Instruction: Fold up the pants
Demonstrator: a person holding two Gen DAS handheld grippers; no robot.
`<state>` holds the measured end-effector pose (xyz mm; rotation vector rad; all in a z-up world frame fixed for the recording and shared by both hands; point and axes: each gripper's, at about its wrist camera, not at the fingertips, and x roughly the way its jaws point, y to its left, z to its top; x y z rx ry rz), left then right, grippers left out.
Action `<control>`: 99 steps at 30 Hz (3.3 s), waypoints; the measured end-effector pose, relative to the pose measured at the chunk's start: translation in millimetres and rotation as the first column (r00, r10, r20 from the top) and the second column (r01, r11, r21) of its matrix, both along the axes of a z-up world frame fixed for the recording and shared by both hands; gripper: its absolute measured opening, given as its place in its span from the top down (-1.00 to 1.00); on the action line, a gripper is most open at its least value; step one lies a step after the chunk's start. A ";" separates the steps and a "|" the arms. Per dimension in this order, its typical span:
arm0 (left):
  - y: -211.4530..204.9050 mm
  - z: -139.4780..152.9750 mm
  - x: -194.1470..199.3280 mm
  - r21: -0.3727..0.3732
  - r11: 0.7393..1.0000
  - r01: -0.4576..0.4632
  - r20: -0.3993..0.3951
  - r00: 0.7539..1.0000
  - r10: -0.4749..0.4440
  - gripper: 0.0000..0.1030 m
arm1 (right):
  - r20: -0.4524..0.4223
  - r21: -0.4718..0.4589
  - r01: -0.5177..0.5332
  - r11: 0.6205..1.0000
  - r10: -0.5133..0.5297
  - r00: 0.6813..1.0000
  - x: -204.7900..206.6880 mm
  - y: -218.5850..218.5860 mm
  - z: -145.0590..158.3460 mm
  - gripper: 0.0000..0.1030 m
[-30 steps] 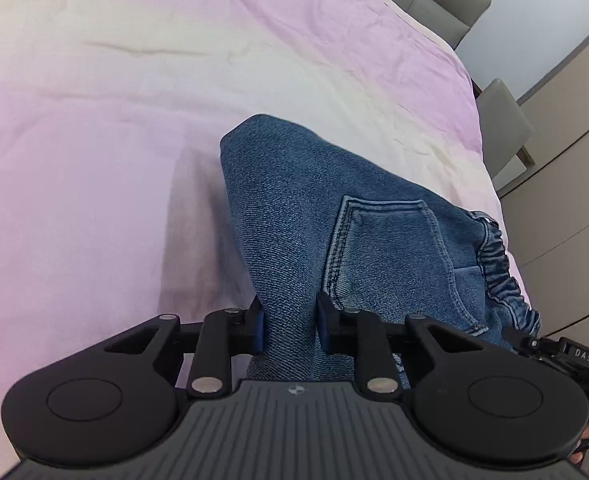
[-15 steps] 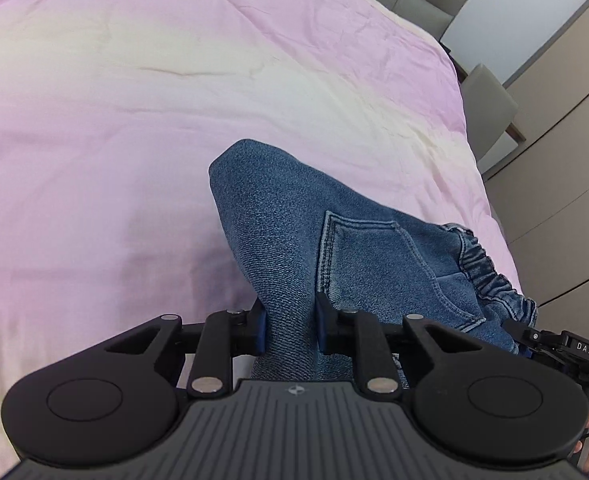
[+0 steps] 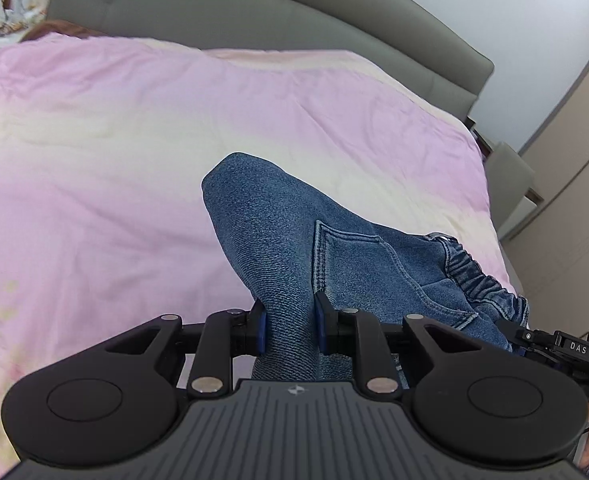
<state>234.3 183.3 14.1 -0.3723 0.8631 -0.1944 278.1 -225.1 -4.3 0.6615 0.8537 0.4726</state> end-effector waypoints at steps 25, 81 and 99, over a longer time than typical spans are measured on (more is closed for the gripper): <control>194.5 -141.4 44.2 0.025 0.993 -0.115 -0.120 0.986 0.117 0.53 | -0.109 -0.098 -0.228 0.969 0.217 0.970 95.9 228.9 -132.8 0.23; 127.5 -176.0 -105.4 0.585 0.810 -0.038 -0.125 0.983 0.136 0.45 | 0.114 -0.647 -0.361 0.672 0.553 0.825 36.2 285.4 -149.6 0.69; 134.9 -92.7 -29.1 0.447 0.885 -0.127 0.046 0.992 0.119 0.73 | 0.212 -0.573 -0.283 0.769 0.473 0.855 74.6 271.8 -100.4 0.41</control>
